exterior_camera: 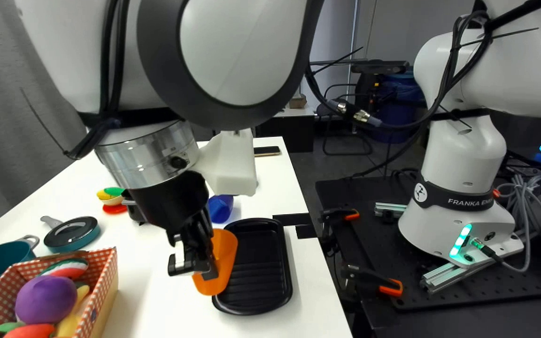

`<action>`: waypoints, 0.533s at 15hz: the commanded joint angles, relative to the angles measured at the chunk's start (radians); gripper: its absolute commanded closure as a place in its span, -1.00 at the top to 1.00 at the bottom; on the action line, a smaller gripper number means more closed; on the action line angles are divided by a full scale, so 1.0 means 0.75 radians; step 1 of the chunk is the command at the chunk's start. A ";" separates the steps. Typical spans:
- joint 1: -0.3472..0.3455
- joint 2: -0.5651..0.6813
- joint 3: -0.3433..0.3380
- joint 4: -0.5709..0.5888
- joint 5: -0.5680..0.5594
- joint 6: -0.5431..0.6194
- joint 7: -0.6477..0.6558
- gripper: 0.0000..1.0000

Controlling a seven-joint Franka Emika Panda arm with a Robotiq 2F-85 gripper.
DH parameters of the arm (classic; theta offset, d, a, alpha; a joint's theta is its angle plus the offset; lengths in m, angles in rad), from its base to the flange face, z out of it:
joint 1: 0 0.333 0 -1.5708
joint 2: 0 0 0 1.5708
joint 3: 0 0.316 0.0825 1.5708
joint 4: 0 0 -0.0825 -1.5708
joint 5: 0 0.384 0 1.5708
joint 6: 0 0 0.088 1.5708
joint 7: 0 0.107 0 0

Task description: Pour the fries out of the orange cup onto the oven tray

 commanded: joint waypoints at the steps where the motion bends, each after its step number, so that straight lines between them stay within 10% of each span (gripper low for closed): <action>1: -0.042 -0.077 0.028 -0.067 0.107 0.026 -0.192 -0.97; 8: -0.062 -0.096 0.027 -0.081 0.274 0.014 -0.435 -0.97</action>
